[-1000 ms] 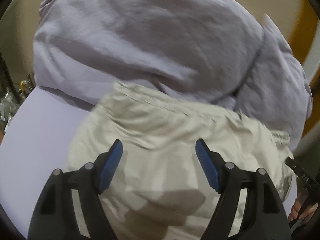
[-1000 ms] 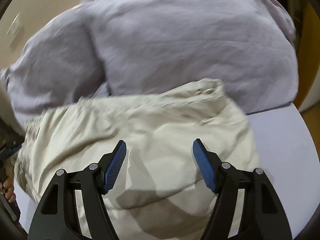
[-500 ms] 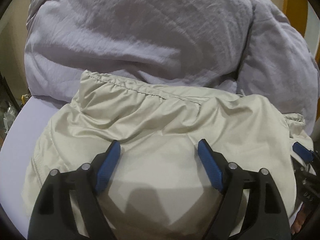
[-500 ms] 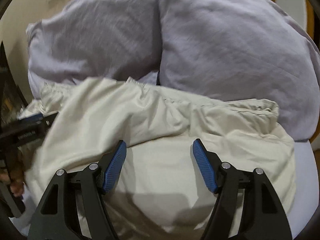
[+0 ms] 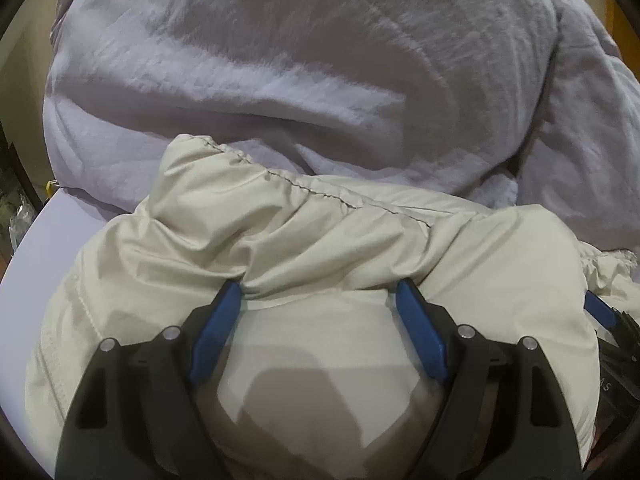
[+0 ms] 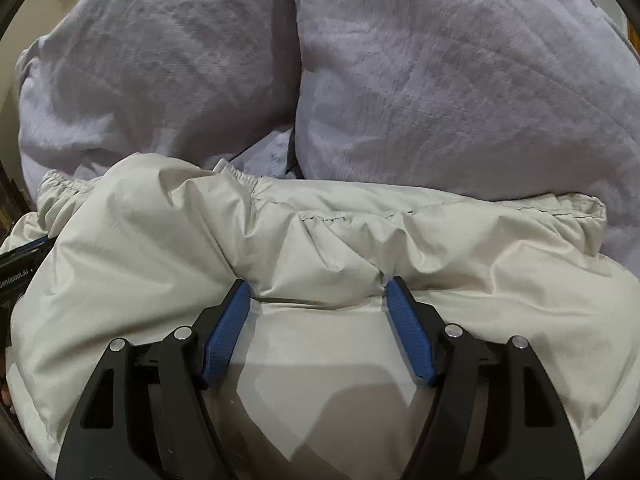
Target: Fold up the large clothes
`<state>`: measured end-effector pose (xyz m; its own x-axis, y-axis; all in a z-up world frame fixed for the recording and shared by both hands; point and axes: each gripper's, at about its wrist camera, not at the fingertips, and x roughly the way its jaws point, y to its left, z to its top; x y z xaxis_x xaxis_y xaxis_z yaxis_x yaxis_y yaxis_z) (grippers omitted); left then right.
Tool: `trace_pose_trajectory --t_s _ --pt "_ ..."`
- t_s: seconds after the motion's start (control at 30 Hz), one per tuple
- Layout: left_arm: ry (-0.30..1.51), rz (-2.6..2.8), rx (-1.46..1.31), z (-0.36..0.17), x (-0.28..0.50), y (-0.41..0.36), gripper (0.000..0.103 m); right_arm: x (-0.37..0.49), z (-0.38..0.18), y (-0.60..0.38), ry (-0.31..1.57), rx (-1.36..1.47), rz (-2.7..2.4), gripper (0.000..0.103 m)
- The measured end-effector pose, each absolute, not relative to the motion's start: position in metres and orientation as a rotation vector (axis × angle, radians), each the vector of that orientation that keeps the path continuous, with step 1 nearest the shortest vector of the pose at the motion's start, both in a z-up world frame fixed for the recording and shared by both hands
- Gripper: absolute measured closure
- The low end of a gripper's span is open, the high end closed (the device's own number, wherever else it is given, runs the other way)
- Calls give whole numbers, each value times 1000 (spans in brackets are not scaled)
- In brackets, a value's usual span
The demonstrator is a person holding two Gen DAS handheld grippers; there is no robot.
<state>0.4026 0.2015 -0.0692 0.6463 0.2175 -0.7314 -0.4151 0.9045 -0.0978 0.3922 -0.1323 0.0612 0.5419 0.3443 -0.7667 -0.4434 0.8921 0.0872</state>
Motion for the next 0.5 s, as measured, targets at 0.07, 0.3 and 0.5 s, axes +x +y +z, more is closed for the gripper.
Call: trace_pose_trajectory --t_s 0.07,0.3,0.5 --pt "793 375 -275 -72 411 204 21 400 57 -129 883 -114 465 30" --pt "801 405 -283 -79 436 206 18 417 48 -123 885 -109 453 28" --pt "826 396 -289 -69 425 201 21 407 63 -130 927 -108 423 28"
